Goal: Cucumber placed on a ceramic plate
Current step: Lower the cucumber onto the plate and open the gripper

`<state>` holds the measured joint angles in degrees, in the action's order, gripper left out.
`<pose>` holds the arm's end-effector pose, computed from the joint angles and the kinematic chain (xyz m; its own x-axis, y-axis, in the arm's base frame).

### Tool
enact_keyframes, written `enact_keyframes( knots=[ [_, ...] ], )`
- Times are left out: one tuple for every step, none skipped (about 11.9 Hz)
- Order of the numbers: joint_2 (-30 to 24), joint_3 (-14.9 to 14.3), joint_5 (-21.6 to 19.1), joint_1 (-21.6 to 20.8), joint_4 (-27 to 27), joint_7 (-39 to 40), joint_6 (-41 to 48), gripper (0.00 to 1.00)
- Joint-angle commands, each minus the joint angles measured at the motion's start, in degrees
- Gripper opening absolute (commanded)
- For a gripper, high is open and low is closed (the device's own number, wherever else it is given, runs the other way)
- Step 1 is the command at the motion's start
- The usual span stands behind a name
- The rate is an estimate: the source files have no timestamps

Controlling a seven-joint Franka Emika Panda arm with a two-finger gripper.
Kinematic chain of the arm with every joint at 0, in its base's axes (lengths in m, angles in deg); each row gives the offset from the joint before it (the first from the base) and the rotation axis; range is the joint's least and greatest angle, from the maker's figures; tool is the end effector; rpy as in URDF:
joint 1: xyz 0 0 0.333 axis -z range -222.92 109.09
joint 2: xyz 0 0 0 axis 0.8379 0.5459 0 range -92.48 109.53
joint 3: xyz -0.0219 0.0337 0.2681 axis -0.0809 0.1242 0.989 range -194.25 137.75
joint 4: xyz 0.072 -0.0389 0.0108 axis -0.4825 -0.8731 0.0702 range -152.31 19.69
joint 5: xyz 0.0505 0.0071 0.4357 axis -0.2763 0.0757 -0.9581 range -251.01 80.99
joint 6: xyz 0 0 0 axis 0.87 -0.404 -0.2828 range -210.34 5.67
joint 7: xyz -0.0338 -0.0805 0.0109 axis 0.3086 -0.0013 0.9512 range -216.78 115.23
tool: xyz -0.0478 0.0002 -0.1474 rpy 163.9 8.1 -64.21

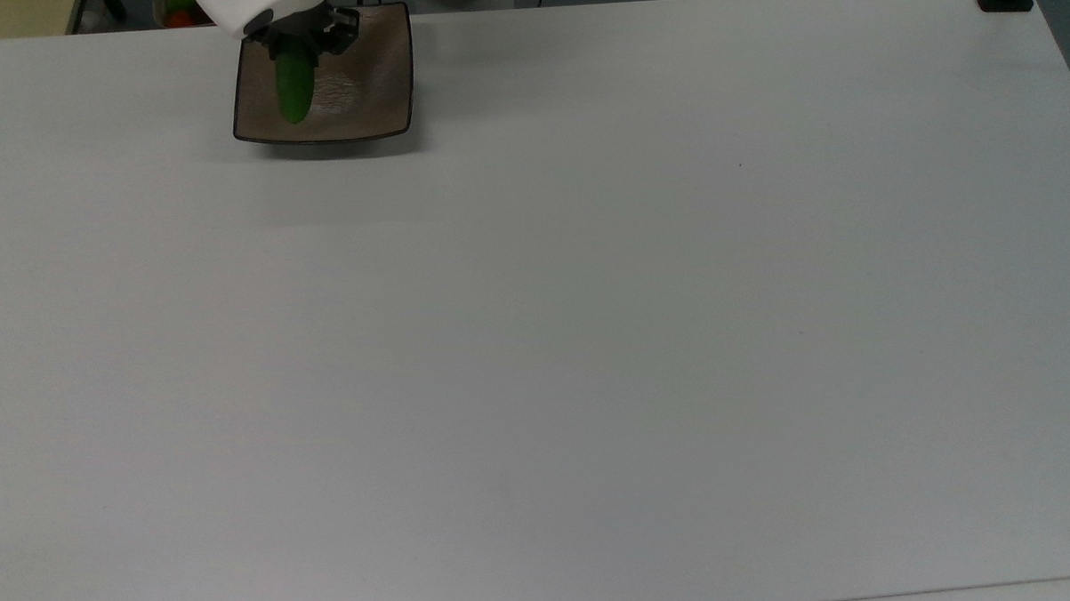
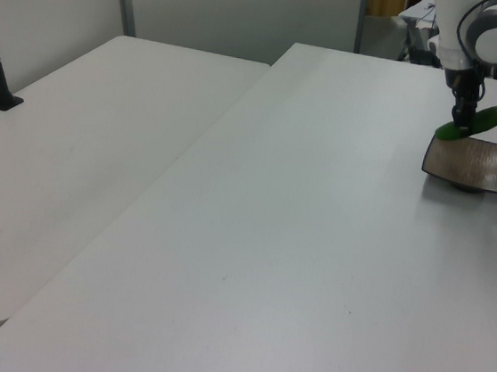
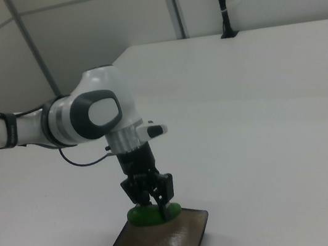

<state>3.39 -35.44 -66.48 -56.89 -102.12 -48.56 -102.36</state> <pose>0.5138 -0.1035 0.2949 0.9659 0.0118 -0.2586 0.0795 -0.9642 0.2529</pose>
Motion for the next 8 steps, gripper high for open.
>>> enact_keyframes(
  knots=[
    [0.6, -0.2, -1.4, -0.5, -0.8, 1.2, 0.2, 0.62],
    [0.6, -0.2, -1.4, -0.5, -0.8, 1.1, 0.0, 0.82],
    [0.7, -0.2, -1.4, -0.5, -0.8, 1.1, 0.0, 0.87],
    [0.7, -0.2, -1.4, -0.6, -0.8, 1.1, 0.0, 0.88],
    [0.7, -0.2, -1.4, -0.6, -0.8, 1.1, 0.0, 0.91],
    [0.6, -0.2, -1.4, -0.6, -0.8, 1.1, 0.1, 0.94],
    [0.5, -0.2, -1.5, -0.6, 0.2, 0.9, -0.1, 1.0],
    [0.4, -0.2, -3.6, -0.6, 2.0, 0.5, -0.1, 1.0]
  ],
)
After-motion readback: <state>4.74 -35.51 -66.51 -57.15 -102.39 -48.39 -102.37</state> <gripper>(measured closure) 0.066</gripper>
